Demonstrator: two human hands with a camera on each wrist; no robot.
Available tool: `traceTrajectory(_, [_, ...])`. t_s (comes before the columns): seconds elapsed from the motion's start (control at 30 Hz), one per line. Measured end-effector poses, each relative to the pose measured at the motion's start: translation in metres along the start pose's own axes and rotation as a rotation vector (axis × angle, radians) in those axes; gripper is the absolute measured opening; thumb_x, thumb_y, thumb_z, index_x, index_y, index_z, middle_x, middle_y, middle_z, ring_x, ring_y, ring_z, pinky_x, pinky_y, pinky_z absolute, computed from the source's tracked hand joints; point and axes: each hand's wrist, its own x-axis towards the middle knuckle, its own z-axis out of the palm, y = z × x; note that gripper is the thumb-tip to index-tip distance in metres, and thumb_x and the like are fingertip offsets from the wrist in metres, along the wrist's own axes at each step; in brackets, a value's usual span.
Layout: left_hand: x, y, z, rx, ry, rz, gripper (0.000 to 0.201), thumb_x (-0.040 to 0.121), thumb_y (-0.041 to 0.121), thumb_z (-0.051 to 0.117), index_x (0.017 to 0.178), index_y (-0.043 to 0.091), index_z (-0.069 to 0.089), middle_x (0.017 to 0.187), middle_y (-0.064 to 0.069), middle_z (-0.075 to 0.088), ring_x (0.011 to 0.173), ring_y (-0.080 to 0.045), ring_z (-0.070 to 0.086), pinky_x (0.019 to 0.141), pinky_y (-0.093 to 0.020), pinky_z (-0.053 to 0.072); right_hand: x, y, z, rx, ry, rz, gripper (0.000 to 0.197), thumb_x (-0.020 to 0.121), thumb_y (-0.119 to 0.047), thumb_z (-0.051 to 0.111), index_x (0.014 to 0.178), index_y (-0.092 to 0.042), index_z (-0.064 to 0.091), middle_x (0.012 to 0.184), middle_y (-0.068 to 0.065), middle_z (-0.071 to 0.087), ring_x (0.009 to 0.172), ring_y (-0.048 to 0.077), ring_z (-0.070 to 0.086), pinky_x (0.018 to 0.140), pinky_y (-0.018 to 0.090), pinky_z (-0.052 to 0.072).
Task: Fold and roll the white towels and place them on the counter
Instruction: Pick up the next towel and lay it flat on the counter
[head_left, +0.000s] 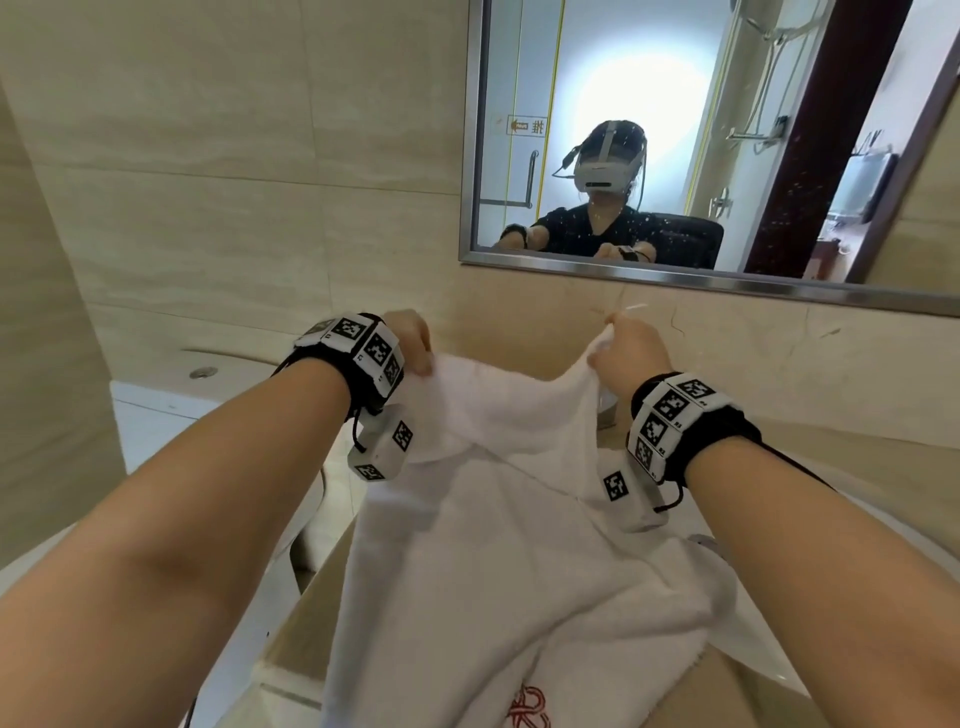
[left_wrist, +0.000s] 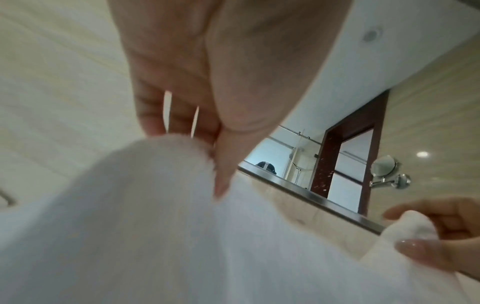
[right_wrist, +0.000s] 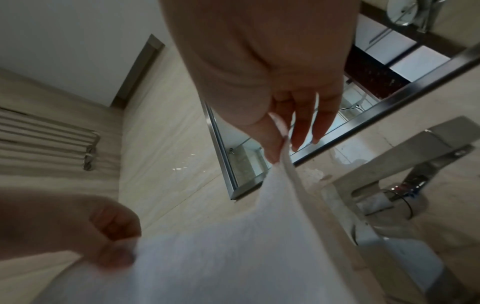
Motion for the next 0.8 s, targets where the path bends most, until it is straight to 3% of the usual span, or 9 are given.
traceTrajectory(0.13, [0.014, -0.01, -0.005, 0.053, 0.356, -0.138, 0.025, 0.091, 0.021, 0.048, 0.106, 0.01, 0.064, 0.111, -0.017, 0.06, 0.105, -0.033, 0.054, 0.084, -0.037, 0.046, 0.001, 0.004, 0.0, -0.014, 0.075, 0.04, 0.03, 0.086, -0.019, 0.063, 0.11, -0.004, 0.055, 0.106, 0.014, 0.062, 0.099, 0.031, 0.059, 0.085, 0.038, 0.049])
traceTrajectory(0.3, [0.039, -0.02, 0.004, 0.158, 0.424, -0.175, 0.026, 0.093, 0.023, 0.048, 0.105, 0.009, 0.066, 0.115, -0.013, 0.057, 0.113, -0.031, 0.046, 0.087, -0.038, 0.044, 0.015, 0.005, 0.008, -0.05, 0.105, 0.05, 0.027, 0.085, -0.03, 0.064, 0.102, -0.01, 0.063, 0.103, 0.011, 0.063, 0.1, 0.03, 0.057, 0.087, 0.039, 0.05])
traceTrajectory(0.4, [0.062, -0.027, 0.01, -0.167, 0.451, -0.203, 0.022, 0.092, 0.017, 0.049, 0.099, 0.003, 0.065, 0.1, -0.016, 0.065, 0.091, -0.034, 0.061, 0.075, -0.035, 0.051, 0.029, 0.003, 0.017, 0.052, 0.102, 0.089, 0.013, 0.088, -0.024, 0.06, 0.085, -0.011, 0.061, 0.083, 0.005, 0.06, 0.084, 0.023, 0.056, 0.076, 0.03, 0.047])
traceTrajectory(0.47, [0.076, -0.028, 0.013, -0.439, 0.467, -0.241, 0.021, 0.093, 0.015, 0.048, 0.092, 0.0, 0.061, 0.093, -0.018, 0.067, 0.083, -0.035, 0.065, 0.072, -0.036, 0.054, 0.044, -0.001, 0.027, 0.321, 0.092, 0.199, 0.016, 0.088, -0.012, 0.058, 0.073, -0.011, 0.055, 0.058, 0.0, 0.059, 0.063, 0.02, 0.057, 0.061, 0.026, 0.046])
traceTrajectory(0.53, [0.09, -0.026, 0.017, -0.662, 0.497, -0.272, 0.021, 0.094, 0.014, 0.044, 0.098, -0.001, 0.058, 0.101, -0.023, 0.066, 0.086, -0.035, 0.065, 0.075, -0.038, 0.055, 0.058, -0.008, 0.044, 0.689, 0.053, 0.371, 0.006, 0.089, -0.003, 0.052, 0.088, -0.003, 0.058, 0.048, 0.002, 0.061, 0.044, 0.017, 0.06, 0.043, 0.022, 0.048])
traceTrajectory(0.57, [0.097, -0.024, 0.018, -0.698, 0.525, -0.27, 0.022, 0.095, 0.015, 0.043, 0.106, 0.0, 0.055, 0.108, -0.022, 0.063, 0.093, -0.035, 0.062, 0.079, -0.04, 0.054, 0.065, -0.009, 0.055, 0.808, 0.032, 0.433, 0.014, 0.089, -0.002, 0.051, 0.101, 0.0, 0.058, 0.057, 0.007, 0.064, 0.046, 0.018, 0.062, 0.043, 0.023, 0.051])
traceTrajectory(0.63, [0.112, -0.019, 0.023, -0.668, 0.543, -0.188, 0.026, 0.095, 0.015, 0.04, 0.117, 0.002, 0.046, 0.106, -0.018, 0.058, 0.096, -0.032, 0.057, 0.081, -0.04, 0.049, 0.076, -0.01, 0.077, 0.815, -0.046, 0.439, 0.033, 0.083, -0.012, 0.058, 0.113, 0.001, 0.057, 0.085, 0.013, 0.065, 0.075, 0.025, 0.067, 0.068, 0.032, 0.059])
traceTrajectory(0.73, [0.136, -0.012, 0.037, -0.511, 0.426, 0.015, 0.029, 0.092, 0.011, 0.043, 0.121, 0.006, 0.041, 0.098, -0.012, 0.054, 0.09, -0.029, 0.054, 0.074, -0.035, 0.043, 0.081, -0.009, 0.11, 0.45, -0.178, 0.399, 0.067, 0.073, -0.032, 0.065, 0.128, 0.002, 0.049, 0.125, 0.018, 0.056, 0.117, 0.034, 0.054, 0.099, 0.042, 0.046])
traceTrajectory(0.8, [0.15, -0.01, 0.052, -0.299, 0.3, 0.045, 0.043, 0.087, 0.014, 0.055, 0.128, 0.011, 0.041, 0.115, -0.012, 0.054, 0.103, -0.031, 0.056, 0.084, -0.036, 0.046, 0.084, -0.003, 0.132, 0.334, -0.274, 0.403, 0.084, 0.081, -0.032, 0.065, 0.143, 0.006, 0.024, 0.141, 0.017, 0.04, 0.129, 0.033, 0.042, 0.105, 0.037, 0.038])
